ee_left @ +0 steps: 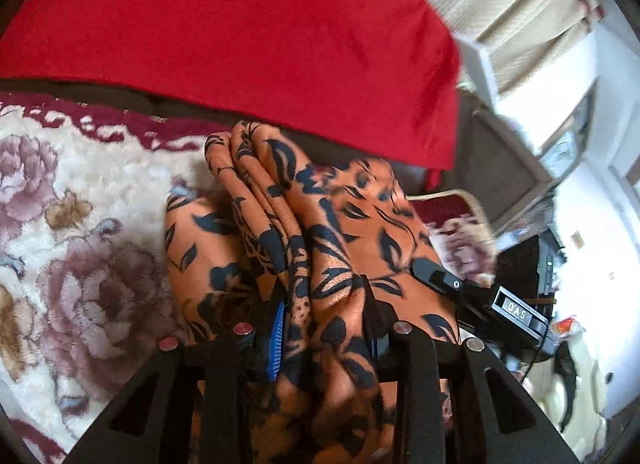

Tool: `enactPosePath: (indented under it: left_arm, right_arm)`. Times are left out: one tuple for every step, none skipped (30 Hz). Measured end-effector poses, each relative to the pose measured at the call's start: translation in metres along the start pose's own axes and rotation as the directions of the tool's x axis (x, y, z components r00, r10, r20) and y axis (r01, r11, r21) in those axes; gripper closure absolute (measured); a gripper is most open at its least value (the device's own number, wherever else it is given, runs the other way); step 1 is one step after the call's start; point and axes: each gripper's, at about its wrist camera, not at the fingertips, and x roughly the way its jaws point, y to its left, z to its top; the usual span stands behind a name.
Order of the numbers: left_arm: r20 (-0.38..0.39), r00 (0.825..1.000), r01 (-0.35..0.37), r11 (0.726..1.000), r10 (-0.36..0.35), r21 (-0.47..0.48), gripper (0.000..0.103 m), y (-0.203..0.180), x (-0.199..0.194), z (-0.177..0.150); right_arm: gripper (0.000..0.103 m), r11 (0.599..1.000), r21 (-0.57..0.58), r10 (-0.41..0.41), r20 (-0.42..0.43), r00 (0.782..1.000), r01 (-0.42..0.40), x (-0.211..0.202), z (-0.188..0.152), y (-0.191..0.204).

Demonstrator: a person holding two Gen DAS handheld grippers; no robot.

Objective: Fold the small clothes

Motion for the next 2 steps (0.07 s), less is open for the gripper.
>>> enactPosePath:
  left_arm:
    - [-0.007, 0.999, -0.036, 0.999, 0.037, 0.003, 0.070, 0.000, 0.004, 0.000]
    - [-0.021, 0.998, -0.059, 0.998, 0.059, -0.004, 0.069, 0.001, 0.008, 0.001]
  right_arm:
    - [0.053, 0.999, 0.032, -0.044, -0.014, 0.999, 0.044, 0.001, -0.001, -0.015]
    - [0.053, 0.992, 0.075, -0.099, -0.043, 0.994, 0.102, 0.005, -0.002, -0.033]
